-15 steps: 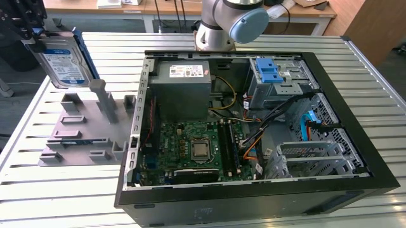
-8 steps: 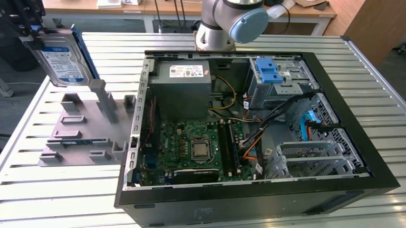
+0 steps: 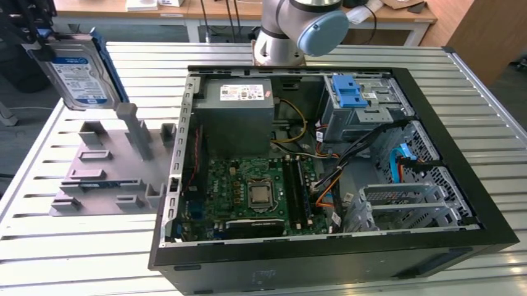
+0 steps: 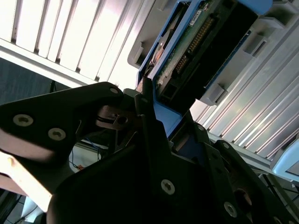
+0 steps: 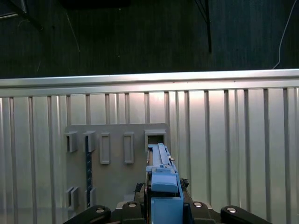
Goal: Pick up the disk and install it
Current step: 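Pick up the disk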
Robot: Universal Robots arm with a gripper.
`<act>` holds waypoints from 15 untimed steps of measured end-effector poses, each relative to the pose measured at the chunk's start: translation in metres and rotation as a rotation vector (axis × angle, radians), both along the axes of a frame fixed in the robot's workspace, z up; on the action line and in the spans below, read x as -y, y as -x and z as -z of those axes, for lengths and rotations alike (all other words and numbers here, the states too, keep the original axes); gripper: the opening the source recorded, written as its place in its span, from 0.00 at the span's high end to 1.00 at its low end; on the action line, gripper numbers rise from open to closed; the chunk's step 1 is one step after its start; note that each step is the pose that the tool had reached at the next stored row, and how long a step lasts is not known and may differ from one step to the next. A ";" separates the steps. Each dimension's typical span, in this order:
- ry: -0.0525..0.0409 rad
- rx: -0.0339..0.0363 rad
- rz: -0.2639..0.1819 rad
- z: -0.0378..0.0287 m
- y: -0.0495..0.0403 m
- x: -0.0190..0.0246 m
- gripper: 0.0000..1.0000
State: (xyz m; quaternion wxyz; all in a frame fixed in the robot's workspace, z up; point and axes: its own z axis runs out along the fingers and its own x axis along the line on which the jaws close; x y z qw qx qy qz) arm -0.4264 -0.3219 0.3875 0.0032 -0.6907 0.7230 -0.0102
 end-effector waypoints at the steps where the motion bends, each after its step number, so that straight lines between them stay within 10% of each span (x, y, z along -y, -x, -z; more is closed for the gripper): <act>1: 0.0000 0.0000 0.000 -0.0007 0.0000 0.0000 0.64; 15: 0.0000 0.0000 0.000 -0.0097 0.0000 0.0000 0.64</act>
